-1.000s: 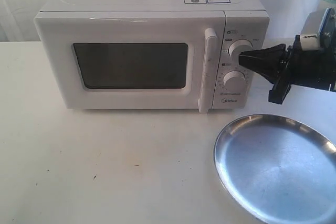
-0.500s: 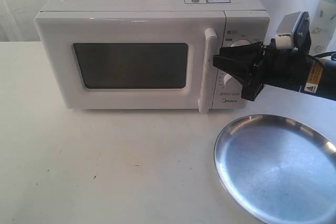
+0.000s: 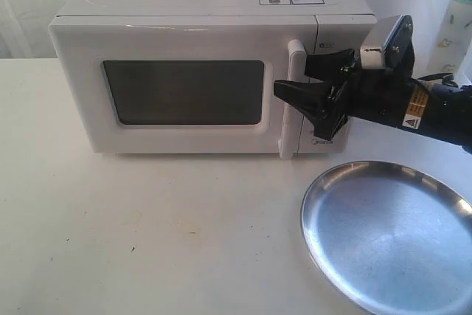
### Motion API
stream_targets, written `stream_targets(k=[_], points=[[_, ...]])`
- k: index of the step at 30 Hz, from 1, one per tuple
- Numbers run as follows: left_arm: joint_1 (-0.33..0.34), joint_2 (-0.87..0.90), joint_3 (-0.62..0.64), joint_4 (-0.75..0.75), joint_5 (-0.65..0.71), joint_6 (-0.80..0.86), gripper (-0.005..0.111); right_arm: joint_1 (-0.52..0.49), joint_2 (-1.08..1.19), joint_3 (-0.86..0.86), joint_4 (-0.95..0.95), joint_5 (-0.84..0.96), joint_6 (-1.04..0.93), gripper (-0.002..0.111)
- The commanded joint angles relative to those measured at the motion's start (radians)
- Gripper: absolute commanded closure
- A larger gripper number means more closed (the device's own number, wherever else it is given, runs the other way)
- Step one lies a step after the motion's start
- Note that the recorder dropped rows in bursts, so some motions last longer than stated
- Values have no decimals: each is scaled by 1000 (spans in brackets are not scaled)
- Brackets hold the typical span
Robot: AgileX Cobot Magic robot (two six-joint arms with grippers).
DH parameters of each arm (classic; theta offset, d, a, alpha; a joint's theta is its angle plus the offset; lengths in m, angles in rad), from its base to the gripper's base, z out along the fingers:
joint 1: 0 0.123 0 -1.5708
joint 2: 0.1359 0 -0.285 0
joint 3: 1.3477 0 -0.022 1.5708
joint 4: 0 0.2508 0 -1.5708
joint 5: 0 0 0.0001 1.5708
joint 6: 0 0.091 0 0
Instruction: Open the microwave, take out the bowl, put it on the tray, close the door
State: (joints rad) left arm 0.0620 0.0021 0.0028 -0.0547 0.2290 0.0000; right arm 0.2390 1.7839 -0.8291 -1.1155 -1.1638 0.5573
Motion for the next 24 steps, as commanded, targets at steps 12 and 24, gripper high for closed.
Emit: stream_targets(k=[12,24], points=[[-5,-2,-3,-5,3,0,107,33,-5,2,43,19,-30,62],[-5,-2,-3,-5,3,0,107,123,6,-25,43,51,-39,81]])
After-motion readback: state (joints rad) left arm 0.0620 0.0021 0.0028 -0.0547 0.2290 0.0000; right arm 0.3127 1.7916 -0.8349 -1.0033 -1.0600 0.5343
